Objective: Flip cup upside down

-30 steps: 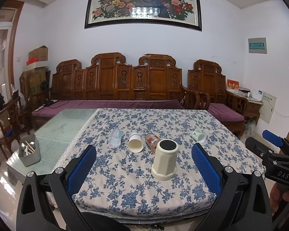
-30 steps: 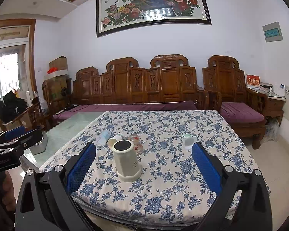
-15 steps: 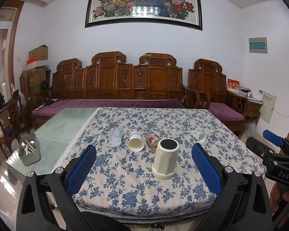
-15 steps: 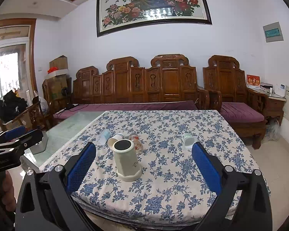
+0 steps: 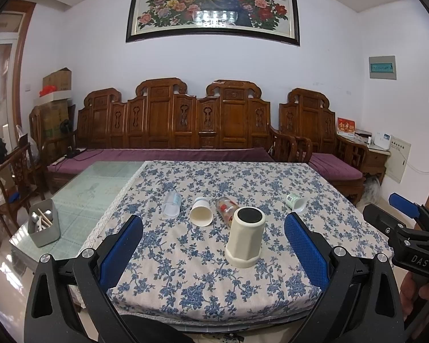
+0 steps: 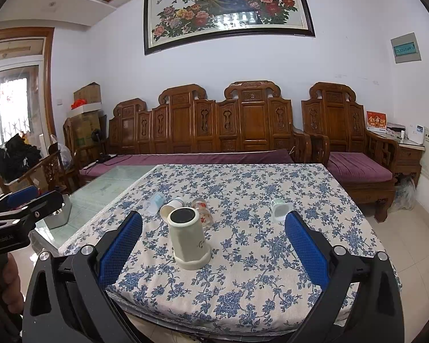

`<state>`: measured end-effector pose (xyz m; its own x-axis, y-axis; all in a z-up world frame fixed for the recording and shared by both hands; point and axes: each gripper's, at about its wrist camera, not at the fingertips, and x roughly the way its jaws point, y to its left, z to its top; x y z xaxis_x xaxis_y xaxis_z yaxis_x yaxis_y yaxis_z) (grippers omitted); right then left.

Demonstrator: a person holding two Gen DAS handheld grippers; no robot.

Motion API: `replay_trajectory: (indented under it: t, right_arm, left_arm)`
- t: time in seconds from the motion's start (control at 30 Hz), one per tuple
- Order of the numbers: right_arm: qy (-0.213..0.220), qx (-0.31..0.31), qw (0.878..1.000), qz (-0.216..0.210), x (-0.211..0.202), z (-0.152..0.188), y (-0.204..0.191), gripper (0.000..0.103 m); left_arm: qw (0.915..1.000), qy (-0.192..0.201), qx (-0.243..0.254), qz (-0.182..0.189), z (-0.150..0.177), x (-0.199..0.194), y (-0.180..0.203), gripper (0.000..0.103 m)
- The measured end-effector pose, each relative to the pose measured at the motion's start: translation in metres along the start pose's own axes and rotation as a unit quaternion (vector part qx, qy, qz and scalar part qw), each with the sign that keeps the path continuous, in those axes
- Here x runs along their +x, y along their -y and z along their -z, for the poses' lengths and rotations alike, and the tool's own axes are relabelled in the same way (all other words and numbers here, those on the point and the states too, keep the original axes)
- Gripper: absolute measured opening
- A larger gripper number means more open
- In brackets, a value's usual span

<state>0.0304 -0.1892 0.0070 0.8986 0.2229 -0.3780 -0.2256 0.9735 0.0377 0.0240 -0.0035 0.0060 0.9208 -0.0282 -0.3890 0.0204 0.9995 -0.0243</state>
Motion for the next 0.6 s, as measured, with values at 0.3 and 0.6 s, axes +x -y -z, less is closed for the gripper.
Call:
replay_trajectory:
  t: [0.3, 0.6]
  right_arm:
    - [-0.001, 0.001, 1.000, -0.001, 0.0002, 0.0004, -0.0008, 0.100]
    - [0.000, 0.001, 1.000, -0.001, 0.0001, 0.0005, -0.0007, 0.100]
  left_arm:
    - [1.0000, 0.000, 0.000, 0.000, -0.0001, 0.0001, -0.0005, 0.095]
    - [1.0000, 0.000, -0.001, 0.000, 0.0002, -0.0007, -0.0003, 0.095]
